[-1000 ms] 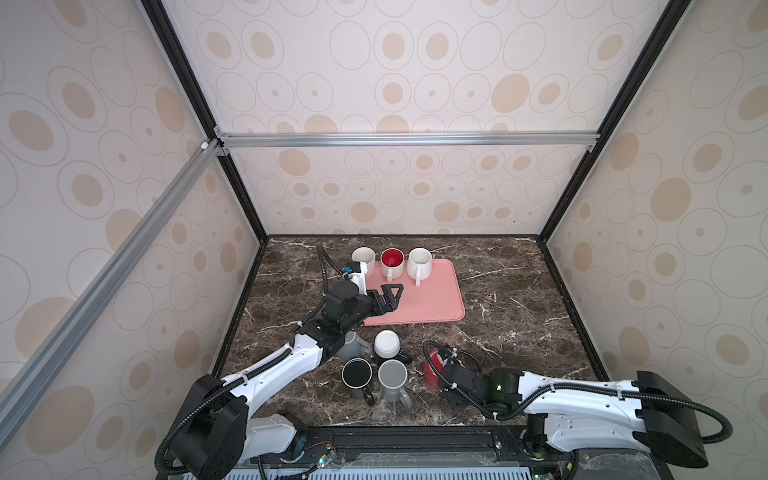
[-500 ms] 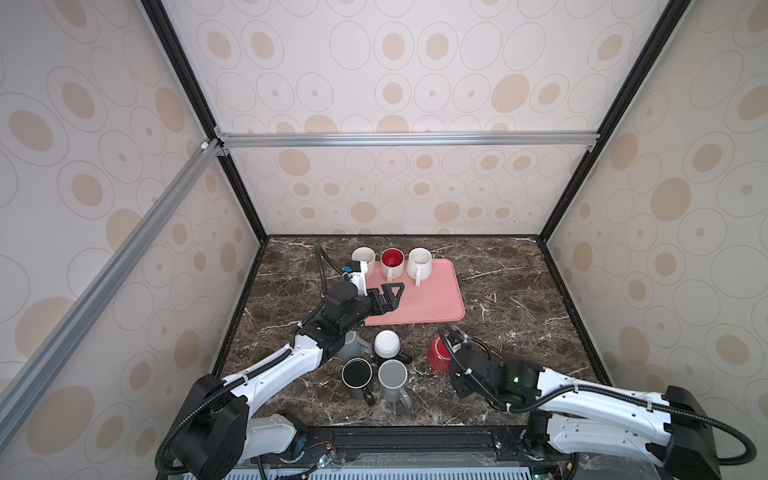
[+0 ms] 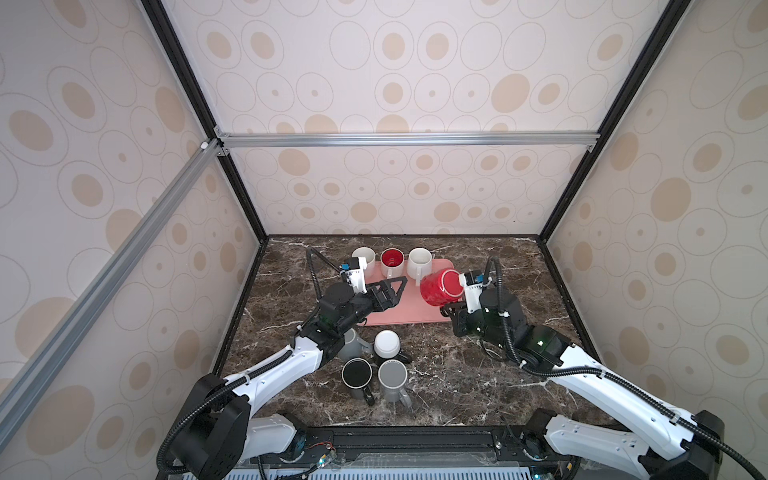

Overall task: Turn the mug right side up
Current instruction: 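Lift the red mug with the right gripper toward the left gripper, then close the left gripper on the red mug while the right gripper opens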

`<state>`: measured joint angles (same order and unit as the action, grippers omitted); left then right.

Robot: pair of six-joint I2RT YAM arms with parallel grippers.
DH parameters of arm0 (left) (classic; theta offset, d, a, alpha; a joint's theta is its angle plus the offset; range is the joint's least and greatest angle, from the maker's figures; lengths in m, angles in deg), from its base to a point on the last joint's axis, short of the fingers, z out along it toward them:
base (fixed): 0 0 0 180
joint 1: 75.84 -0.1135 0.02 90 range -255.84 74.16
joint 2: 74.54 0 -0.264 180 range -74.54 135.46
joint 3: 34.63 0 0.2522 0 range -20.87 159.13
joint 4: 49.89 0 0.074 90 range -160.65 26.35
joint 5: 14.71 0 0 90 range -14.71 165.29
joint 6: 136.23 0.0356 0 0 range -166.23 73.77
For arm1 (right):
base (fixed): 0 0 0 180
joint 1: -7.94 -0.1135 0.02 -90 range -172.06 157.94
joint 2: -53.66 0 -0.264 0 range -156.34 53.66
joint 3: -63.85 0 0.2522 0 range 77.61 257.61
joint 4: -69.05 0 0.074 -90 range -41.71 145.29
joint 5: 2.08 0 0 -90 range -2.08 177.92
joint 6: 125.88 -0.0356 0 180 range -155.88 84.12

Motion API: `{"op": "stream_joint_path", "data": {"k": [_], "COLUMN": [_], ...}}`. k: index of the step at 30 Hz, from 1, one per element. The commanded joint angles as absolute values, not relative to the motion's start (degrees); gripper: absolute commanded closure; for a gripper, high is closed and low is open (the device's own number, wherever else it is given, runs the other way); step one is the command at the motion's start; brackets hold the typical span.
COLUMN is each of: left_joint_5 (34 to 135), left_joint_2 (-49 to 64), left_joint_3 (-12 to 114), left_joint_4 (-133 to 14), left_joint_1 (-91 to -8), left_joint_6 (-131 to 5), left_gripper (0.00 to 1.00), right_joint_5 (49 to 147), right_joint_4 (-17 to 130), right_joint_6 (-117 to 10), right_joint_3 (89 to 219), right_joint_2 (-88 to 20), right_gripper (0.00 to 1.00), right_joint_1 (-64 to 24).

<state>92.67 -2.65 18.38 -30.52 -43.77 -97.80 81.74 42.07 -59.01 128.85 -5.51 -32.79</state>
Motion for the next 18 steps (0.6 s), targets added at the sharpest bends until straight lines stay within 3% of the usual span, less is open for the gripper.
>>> {"op": "stream_joint_path", "data": {"k": [1,7,13,18], "left_joint_5": [97.2,101.9,105.7,108.3], "left_joint_2": [-2.3,-2.1,-1.3,0.9], "left_joint_3": [19.1,17.0,15.4,15.9], "left_joint_4": [-22.6,-10.4,-1.4,4.6], "left_joint_1": [-44.2,-44.2,-44.2,-44.2], "left_joint_6": [-98.9,-100.7,-103.2,-106.4], "left_gripper": [0.02,0.04,0.24,0.32], "right_joint_5": [90.3,97.7,99.5,104.0], "right_joint_4": [56.6,69.3,77.9,84.3], "right_joint_6": [-61.7,-68.3,-72.8,-76.7], "right_joint_3": [131.7,132.5,132.1,132.1], "right_joint_2": [-7.3,-10.7,-11.3,-12.3], "right_gripper": [1.0,1.0,1.0,1.0], "right_joint_1": [-30.1,-27.7,-27.5,-27.5]}}
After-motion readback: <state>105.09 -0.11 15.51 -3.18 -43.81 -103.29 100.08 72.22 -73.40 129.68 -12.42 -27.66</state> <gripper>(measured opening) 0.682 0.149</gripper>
